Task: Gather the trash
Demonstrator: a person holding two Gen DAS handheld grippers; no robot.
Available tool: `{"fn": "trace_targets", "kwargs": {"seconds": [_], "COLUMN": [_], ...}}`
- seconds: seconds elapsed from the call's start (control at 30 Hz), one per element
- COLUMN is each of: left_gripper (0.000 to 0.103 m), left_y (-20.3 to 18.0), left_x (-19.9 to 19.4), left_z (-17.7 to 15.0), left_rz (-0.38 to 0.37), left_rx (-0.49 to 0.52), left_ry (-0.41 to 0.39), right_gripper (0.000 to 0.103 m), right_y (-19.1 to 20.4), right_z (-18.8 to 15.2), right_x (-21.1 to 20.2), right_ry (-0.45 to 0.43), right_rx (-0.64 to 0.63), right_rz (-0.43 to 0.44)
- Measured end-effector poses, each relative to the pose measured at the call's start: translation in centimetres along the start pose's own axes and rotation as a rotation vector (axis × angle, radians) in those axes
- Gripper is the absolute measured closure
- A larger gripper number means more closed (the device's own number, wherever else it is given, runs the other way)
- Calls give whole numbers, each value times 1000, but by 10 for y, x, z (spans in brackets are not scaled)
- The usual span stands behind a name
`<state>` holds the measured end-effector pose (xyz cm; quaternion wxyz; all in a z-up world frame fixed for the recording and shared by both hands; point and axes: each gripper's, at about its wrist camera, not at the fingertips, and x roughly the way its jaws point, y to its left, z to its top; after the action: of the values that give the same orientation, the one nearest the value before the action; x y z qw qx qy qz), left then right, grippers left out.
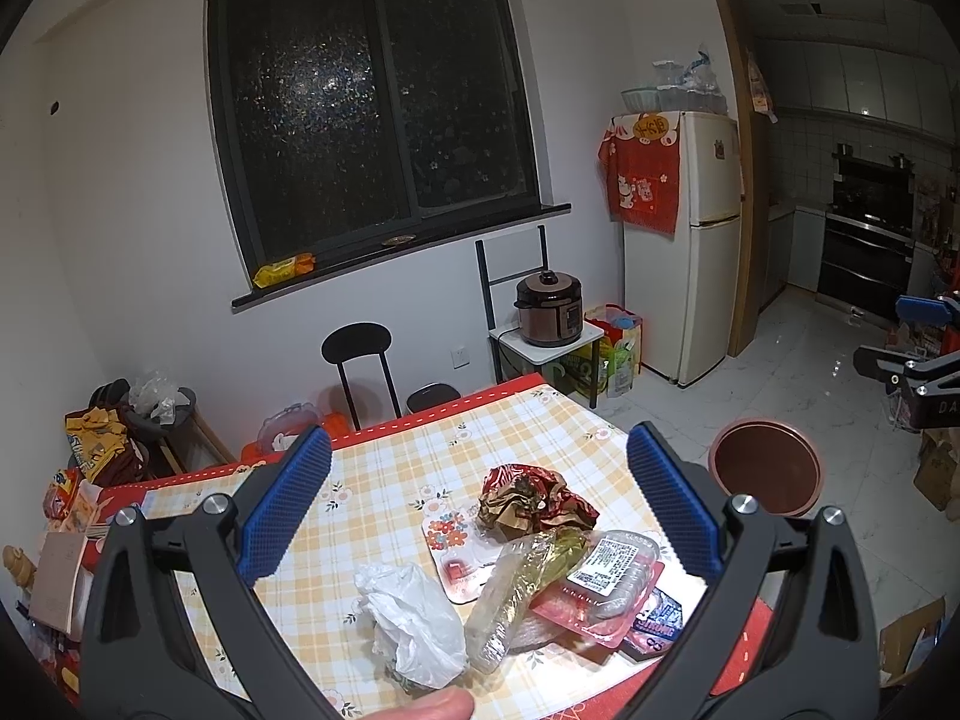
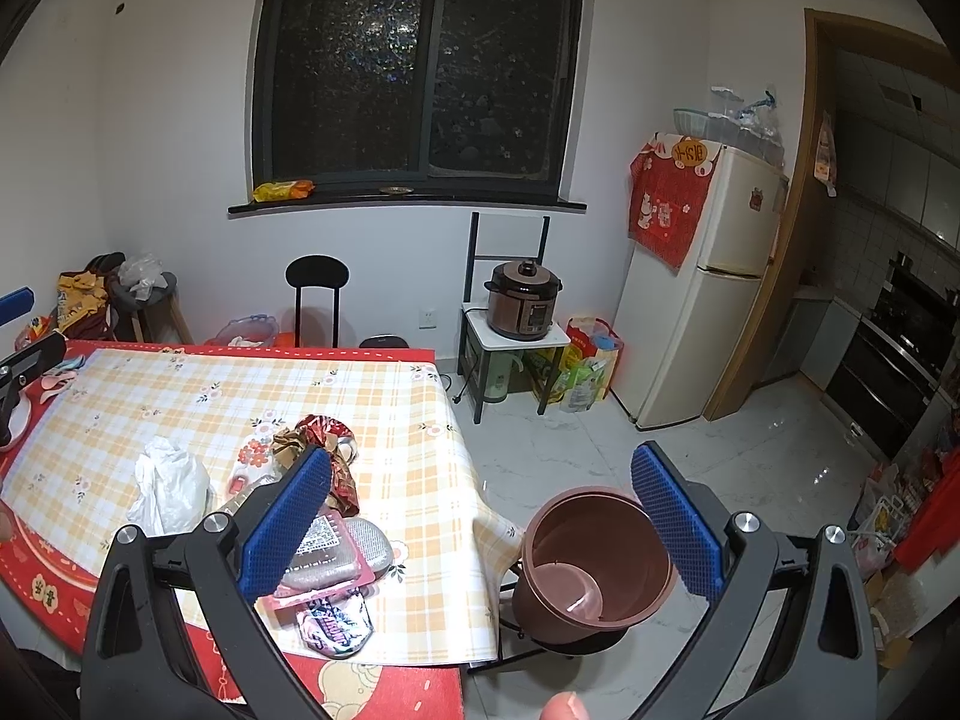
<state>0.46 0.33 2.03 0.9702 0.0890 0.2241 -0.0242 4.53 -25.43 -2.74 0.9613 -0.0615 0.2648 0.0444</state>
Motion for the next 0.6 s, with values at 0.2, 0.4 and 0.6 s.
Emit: {"fn": "trace_targets", "kwargs": {"seconds": [0.2,0.4,0.6], "left_gripper": [6,6,6], "left_y": [0,1,1], "left_x": [-2,-2,-2], "left_z": [0,0,-1], "left_rz": [0,-2,-2], "left_rx": [0,-2,-2], "left_ry": [-3,-5,-7], "right_gripper": [4,4,4], "right_y": [1,2,2], "right_z": [0,1,2], "right_x": [-1,-3,-5], "right_ry": [0,0,-2], "right_rx": [-2,-6,-9], "right_rz": [-2,-4,-3]}}
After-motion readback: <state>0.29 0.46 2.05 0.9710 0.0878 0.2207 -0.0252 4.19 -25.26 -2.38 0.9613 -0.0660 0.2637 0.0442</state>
